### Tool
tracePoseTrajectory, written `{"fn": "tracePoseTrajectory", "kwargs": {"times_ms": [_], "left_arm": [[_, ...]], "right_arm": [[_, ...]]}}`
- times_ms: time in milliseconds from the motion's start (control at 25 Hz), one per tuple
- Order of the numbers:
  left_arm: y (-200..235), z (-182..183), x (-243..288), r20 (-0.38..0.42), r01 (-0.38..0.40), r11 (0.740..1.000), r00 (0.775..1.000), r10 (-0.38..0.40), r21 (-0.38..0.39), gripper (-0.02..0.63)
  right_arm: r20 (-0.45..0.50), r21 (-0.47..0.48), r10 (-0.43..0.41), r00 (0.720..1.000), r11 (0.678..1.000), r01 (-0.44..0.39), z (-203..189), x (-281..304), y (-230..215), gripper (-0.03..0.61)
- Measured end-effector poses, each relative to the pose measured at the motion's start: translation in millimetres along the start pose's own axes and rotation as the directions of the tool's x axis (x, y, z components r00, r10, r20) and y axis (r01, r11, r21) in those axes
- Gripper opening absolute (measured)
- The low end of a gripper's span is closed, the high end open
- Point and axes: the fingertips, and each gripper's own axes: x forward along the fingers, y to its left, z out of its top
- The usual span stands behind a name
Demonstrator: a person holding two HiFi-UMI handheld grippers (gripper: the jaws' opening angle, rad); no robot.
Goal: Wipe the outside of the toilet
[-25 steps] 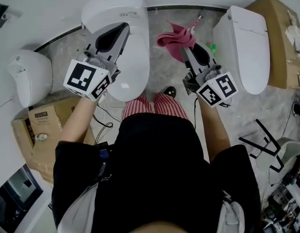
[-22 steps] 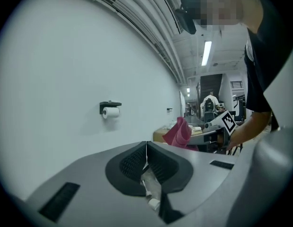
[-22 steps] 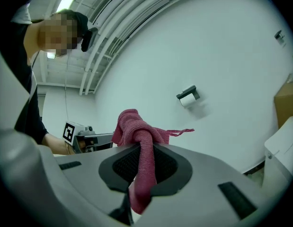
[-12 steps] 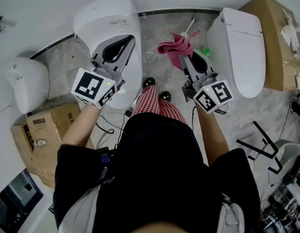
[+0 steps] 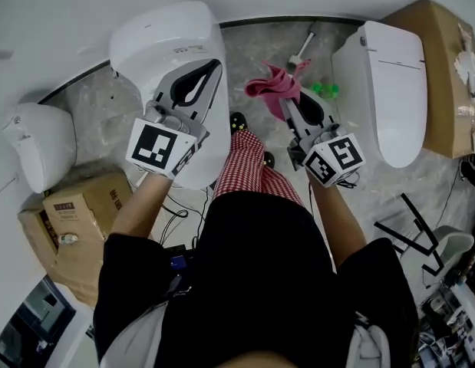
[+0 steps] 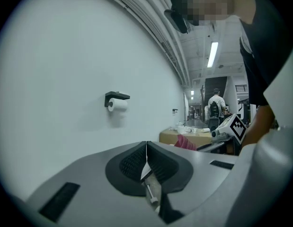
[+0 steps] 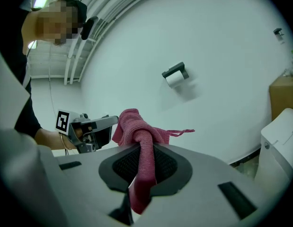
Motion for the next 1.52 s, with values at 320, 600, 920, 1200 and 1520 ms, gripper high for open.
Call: {"fn": "tracePoseTrajectory", "kwargs": {"times_ms": [320,600,920,1200,1520], "left_arm": [[70.1,-41.7,35.8,0.038,-0.064,0.995,0.997,0.068,-0.082,0.011],[110.4,-111.6,45.6,-0.020,-0.199,0.974,0.980,0.198,-0.106,0.011],[140.7,-163.1,55.7,-0.060,-0.280,0.948,0.960,0.274,-0.149,0.011],[150.1,-199.9,72.3,-0.120,-0.304,0.926,0.951,0.283,-0.225,0.011],[158.2,-217.4,87.4,-0.153,-0.367,0.893,0.929,0.338,-0.261,0.011]], "right_arm": [[-0.088,0.016,-0.024,0.996,1.000,0.026,-44.8,79.0,-34.3,0.055],[-0.145,-0.003,-0.015,0.989,1.000,0.015,-90.5,145.5,-68.3,0.055],[-0.218,-0.121,0.035,0.975,0.991,-0.062,-131.5,215.9,-77.6,0.055],[-0.237,-0.131,0.104,0.966,0.982,-0.138,-159.3,252.6,-86.7,0.055],[-0.240,-0.115,0.136,0.961,0.979,-0.167,-185.1,270.6,-95.9,0.055]]}}
